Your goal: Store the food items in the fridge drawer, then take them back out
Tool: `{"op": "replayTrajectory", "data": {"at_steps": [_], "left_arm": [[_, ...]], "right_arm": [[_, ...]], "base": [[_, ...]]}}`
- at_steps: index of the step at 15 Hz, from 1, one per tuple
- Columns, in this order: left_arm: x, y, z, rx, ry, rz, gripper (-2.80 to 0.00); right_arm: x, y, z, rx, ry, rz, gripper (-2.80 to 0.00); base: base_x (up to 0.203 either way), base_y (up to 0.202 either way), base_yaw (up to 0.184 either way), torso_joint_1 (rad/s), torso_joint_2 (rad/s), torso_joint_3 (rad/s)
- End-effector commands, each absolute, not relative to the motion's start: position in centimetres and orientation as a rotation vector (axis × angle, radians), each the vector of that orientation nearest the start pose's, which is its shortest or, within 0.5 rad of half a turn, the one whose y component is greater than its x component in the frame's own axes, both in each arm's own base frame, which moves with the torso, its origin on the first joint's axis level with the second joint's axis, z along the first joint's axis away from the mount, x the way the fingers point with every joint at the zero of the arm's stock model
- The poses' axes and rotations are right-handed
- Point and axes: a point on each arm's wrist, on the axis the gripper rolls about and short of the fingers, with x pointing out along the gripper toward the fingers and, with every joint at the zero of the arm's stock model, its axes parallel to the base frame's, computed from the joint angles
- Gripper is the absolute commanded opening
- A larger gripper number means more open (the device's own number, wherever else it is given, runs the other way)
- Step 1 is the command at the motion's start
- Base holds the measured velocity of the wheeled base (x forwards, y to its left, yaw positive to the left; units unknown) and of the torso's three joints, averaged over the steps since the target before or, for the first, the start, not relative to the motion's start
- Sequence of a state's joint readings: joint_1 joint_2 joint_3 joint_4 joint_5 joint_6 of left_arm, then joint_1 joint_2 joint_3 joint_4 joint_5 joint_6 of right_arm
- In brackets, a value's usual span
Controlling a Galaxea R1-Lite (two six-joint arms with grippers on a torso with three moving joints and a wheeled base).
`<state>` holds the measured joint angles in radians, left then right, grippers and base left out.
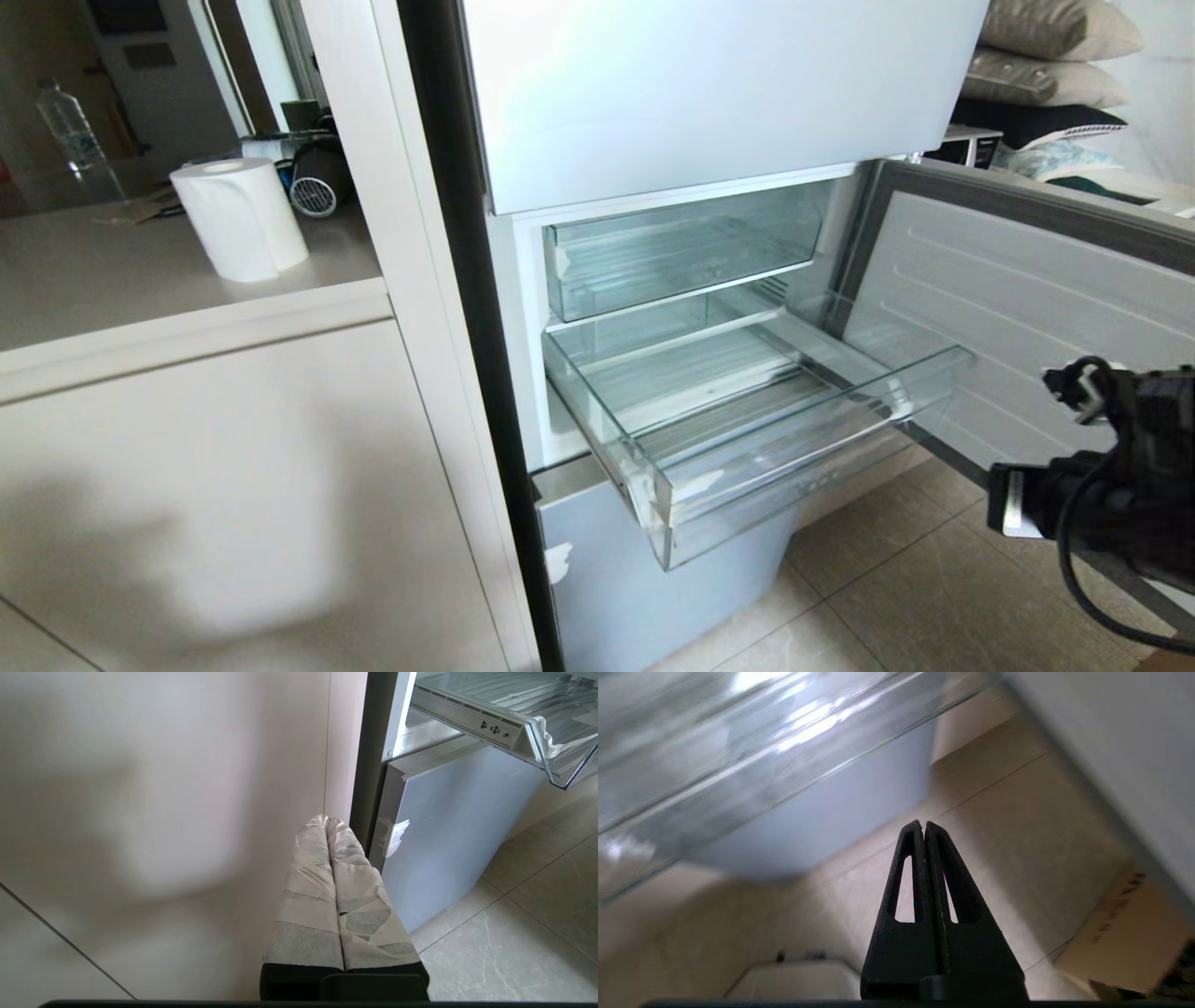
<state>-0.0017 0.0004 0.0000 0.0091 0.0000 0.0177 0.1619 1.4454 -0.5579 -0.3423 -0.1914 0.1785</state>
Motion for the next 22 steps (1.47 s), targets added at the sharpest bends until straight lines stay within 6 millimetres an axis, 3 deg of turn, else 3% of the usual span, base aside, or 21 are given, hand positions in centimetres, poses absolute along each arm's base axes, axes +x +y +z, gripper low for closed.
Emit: {"op": "replayTrajectory", "data": {"at_steps": [1, 6, 11, 14, 17, 22], "left_arm": [[-2.3, 0.0, 7.5, 0.018, 0.008, -0.002, -2.80], [-2.3, 0.0, 7.5, 0.018, 0.008, -0.002, -2.80], [-2.3, 0.0, 7.5, 0.018, 0.008, -0.002, -2.80], [-2.3, 0.0, 7.5, 0.018, 0.008, -0.002, -2.80], [-2.3, 0.0, 7.5, 0.018, 0.008, -0.002, -2.80], [-2.3, 0.0, 7.5, 0.017, 0.008, -0.002, -2.80]], "right_arm": [[24.6, 4.7, 12.9, 0.077, 0.665, 0.070, -2.80], [30.1, 8.6, 10.5, 0.064, 0.736, 0.279, -2.80], [36.3, 11.7, 9.4, 0.082, 0.681, 0.315, -2.80], [40.3, 14.0, 8.2, 0.183, 0.592, 0.297, -2.80], [42.1, 17.0, 7.2, 0.234, 0.390, 0.270, -2.80], [45.4, 18.8, 7.3, 0.270, 0.247, 0.218, -2.80]], "base": [[0.000, 0.000, 0.000, 0.000, 0.00, 0.000], [0.000, 0.000, 0.000, 0.000, 0.00, 0.000], [0.000, 0.000, 0.000, 0.000, 0.00, 0.000], [0.000, 0.000, 0.000, 0.000, 0.00, 0.000], [0.000, 0.000, 0.000, 0.000, 0.00, 0.000], [0.000, 0.000, 0.000, 0.000, 0.00, 0.000]]}}
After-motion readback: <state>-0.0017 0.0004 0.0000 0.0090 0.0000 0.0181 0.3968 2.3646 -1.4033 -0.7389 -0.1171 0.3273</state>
